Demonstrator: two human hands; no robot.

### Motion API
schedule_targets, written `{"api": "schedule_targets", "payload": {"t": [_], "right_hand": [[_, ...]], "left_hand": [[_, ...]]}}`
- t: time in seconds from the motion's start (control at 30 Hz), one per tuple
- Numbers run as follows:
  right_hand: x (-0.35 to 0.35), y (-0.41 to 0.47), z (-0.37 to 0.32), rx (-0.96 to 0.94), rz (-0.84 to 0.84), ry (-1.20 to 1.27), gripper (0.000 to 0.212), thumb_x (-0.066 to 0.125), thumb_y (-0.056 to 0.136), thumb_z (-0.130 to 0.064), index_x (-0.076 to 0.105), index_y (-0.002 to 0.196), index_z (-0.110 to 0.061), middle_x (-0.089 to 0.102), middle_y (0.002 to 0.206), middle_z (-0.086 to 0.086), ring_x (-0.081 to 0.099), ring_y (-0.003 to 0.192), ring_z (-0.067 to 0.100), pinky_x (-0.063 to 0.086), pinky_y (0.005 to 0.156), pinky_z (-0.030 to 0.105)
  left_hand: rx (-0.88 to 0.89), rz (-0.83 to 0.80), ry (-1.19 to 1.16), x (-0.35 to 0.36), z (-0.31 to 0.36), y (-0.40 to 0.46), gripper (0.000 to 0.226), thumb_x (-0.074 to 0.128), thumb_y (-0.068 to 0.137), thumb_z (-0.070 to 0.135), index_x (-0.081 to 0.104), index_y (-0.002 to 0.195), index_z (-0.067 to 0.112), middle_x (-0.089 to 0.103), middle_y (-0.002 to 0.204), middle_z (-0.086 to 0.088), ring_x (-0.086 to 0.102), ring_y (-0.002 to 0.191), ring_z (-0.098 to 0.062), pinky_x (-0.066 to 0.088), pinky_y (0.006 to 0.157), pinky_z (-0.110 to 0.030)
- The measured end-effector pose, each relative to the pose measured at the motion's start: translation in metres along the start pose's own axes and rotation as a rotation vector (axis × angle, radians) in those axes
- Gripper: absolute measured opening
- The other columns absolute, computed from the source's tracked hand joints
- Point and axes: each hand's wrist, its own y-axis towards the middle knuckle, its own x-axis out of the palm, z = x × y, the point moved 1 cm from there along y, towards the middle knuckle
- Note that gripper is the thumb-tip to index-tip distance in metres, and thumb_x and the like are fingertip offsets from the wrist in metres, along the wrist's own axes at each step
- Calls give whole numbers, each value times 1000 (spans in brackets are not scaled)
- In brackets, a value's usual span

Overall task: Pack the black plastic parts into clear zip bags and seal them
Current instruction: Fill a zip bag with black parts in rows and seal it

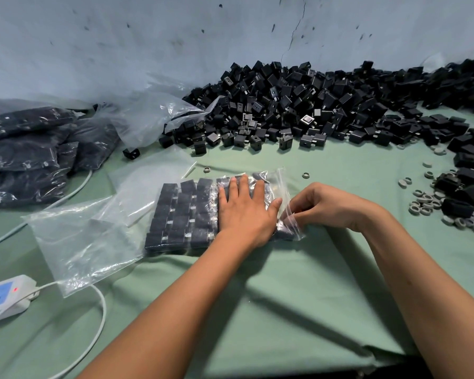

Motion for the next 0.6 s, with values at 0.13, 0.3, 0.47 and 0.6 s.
{"api": "schedule_targets", "payload": {"t": [0.13, 0.3, 0.47, 0.6], "right_hand": [[5, -5, 5, -40, 53, 6, 16, 72, 97, -24, 81, 89, -15, 64, 72, 4, 46, 67, 13, 37, 62, 28], [6, -11, 9, -25, 141, 138, 24, 48, 109, -14, 68, 104, -1, 69, 73, 1, 53, 68, 15, 45, 64, 23], [6, -18, 8, 34, 129, 201, 25, 46, 110, -20, 59, 107, 1, 75, 81, 5, 58, 78, 17, 49, 77, 25], [3, -25, 4, 28, 89, 160, 28, 42, 111, -23, 56, 113, 1, 78, 91, 15, 53, 82, 18, 45, 83, 30]], "left_hand": [[-38, -37, -28, -1, 9, 1, 69, 21, 104, 61, 17, 161, 23, -2, 171, -14, -9, 157, -35, -11, 123, -59], [-64, -26, -13, 0, 14, 0, 71, 20, 103, 62, 15, 162, 22, -2, 171, -14, -9, 157, -36, -11, 123, -60], [-92, -35, -19, 1, 17, 1, 73, 22, 101, 64, 16, 162, 23, -2, 171, -14, -11, 157, -37, -12, 121, -63], [-100, -2, 17, 6, 18, 0, 73, 21, 101, 63, 16, 162, 23, -1, 171, -13, -9, 157, -37, -10, 121, -64]]}}
